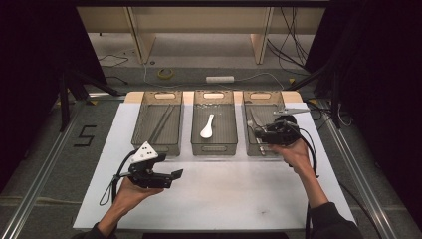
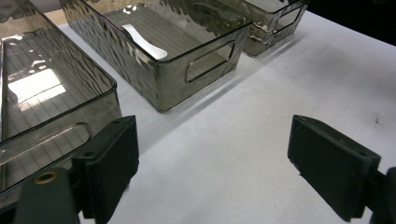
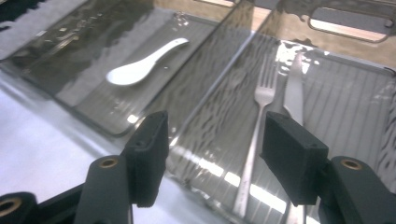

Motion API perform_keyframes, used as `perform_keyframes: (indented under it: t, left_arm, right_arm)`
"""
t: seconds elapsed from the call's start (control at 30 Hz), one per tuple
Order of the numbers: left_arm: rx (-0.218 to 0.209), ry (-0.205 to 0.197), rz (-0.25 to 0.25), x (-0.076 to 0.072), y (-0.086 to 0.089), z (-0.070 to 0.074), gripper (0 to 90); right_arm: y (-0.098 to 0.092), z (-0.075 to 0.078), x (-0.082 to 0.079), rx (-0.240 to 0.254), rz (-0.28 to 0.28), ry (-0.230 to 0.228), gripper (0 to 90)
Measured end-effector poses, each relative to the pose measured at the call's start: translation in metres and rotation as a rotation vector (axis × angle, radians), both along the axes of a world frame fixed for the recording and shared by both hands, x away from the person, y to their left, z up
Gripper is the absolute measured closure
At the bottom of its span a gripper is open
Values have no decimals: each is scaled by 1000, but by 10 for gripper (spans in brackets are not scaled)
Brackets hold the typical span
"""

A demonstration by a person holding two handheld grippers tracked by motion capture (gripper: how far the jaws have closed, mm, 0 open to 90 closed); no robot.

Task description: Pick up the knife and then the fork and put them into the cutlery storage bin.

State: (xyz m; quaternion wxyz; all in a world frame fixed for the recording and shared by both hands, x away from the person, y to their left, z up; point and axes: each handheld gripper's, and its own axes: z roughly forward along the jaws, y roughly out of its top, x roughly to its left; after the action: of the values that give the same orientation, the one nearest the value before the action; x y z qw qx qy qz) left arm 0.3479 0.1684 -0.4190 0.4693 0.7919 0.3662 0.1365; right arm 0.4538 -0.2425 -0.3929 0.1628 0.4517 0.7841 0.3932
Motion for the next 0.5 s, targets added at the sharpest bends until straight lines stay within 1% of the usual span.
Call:
perform_keyframes:
  t: [0.13,0.27,0.4,0.43,0.5]
  left_arm:
    - [-2,-2,-3,-1,0,0,161]
    - [-9,0,-4,-2,0,0,161]
    - [-13,-3,-2,-2,1,0,160]
    - [-14,-2,-2,-2,1,0,160]
    - [-14,-1,-1,-3,1,0,160]
  right_arm:
    - [0,1,-9,9,5,-12,384]
    - [-1,2,-18,52,7,-37,365]
    - [-1,2,-27,93,17,-43,348]
    - [0,2,-29,100,21,-44,341]
    - [1,3,-35,103,23,-62,326]
